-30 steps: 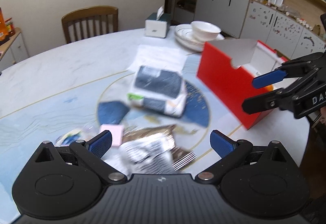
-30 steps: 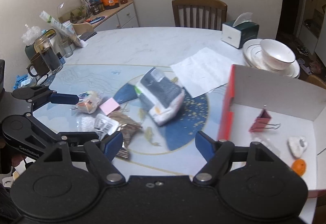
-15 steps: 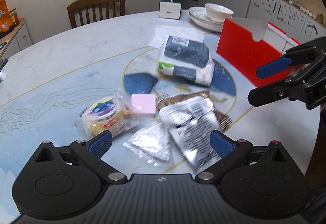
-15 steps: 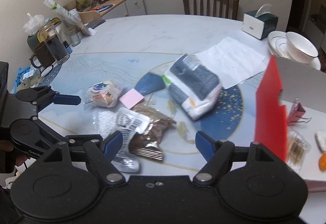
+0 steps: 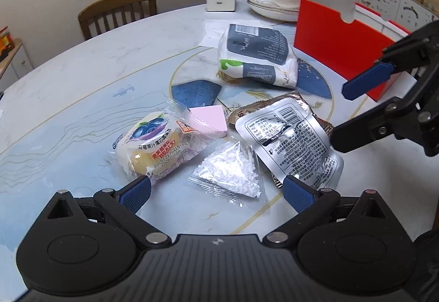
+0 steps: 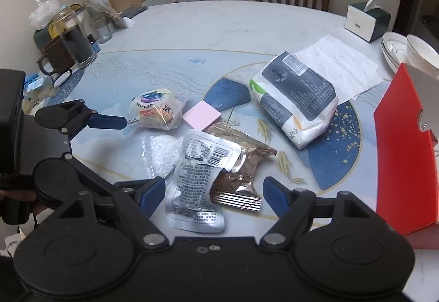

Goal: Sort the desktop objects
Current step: 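Move left tool to the clear bag of white beads while right tool moves to the silver foil packet, then close left tool on the bead bag while right tool grasps the silver foil packet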

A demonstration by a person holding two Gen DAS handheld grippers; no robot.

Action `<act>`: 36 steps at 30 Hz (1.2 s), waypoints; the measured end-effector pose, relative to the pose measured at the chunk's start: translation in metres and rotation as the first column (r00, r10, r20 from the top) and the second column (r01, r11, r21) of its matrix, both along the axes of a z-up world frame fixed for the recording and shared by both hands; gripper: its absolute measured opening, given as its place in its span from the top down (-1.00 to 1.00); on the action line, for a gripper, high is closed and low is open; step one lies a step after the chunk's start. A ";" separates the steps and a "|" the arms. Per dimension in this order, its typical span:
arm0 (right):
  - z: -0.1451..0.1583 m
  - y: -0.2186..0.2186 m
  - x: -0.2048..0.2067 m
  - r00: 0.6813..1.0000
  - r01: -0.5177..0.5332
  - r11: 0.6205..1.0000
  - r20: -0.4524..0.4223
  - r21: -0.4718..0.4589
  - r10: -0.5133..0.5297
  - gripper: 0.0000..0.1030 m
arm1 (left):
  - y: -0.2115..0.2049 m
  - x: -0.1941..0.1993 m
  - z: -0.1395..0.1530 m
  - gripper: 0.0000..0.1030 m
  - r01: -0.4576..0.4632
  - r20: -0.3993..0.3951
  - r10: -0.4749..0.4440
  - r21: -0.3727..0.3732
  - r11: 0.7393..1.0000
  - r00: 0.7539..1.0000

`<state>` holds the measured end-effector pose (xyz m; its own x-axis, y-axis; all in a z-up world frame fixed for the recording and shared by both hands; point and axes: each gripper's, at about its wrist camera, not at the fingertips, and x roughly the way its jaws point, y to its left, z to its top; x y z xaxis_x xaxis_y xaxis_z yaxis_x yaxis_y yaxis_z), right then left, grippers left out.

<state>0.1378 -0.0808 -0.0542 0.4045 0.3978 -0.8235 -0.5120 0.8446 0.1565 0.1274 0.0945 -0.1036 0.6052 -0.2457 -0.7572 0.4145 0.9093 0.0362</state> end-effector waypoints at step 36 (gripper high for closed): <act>-0.039 0.026 0.015 0.989 0.037 0.999 -0.143 -0.040 -0.042 0.42 | -0.021 0.008 -0.015 -0.29 0.117 -0.003 -0.117 0.057 0.992 0.993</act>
<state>0.1528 -0.0546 -0.0928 0.2956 0.3521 -0.8881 -0.4526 0.8703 0.1944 0.1350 0.0735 -0.1181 0.5751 -0.2713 -0.7718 0.5177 0.8512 0.0865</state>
